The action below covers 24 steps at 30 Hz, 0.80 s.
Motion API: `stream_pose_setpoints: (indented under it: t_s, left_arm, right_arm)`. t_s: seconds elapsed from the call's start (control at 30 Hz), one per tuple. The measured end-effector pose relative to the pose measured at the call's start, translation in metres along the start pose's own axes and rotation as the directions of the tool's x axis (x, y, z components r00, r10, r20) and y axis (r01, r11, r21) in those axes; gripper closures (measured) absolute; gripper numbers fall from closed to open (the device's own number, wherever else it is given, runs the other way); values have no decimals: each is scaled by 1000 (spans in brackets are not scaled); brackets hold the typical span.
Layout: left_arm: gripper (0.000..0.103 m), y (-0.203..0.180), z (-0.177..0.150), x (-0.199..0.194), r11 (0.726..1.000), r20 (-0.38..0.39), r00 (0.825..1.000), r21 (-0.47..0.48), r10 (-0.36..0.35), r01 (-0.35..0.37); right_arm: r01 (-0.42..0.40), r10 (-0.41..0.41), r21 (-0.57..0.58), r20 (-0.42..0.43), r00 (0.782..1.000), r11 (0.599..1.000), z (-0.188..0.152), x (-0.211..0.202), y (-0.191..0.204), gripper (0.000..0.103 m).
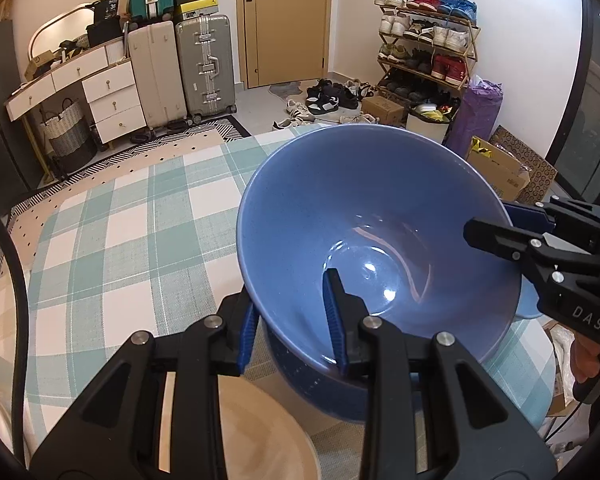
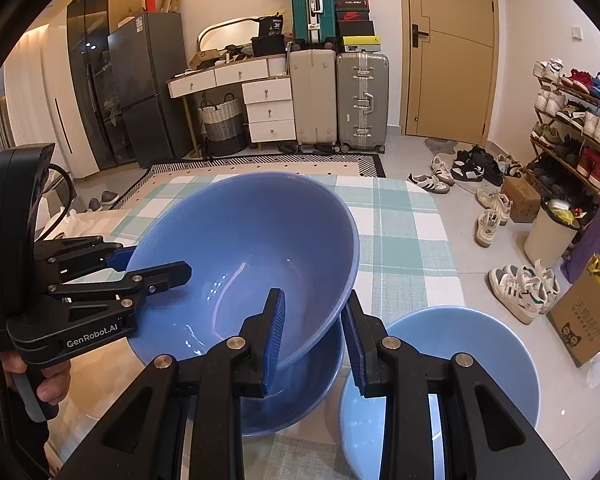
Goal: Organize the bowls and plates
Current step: 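Lower the held blue bowl into the other blue bowl with both grippers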
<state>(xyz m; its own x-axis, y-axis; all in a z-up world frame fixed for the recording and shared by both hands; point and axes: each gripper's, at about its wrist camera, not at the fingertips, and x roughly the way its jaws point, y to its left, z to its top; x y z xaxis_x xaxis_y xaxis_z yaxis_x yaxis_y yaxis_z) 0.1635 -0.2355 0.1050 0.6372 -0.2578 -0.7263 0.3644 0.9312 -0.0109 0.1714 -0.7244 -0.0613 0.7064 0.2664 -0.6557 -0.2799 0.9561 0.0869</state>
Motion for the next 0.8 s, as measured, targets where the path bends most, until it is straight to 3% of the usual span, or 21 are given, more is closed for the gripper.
stream_pose_setpoints:
  t_s: [0.8]
  left_arm:
    - [76, -8, -37, 19, 998, -26, 998, 39, 57, -56]
  right_arm:
    - [31, -33, -37, -56, 998, 999, -36, 12, 12, 73]
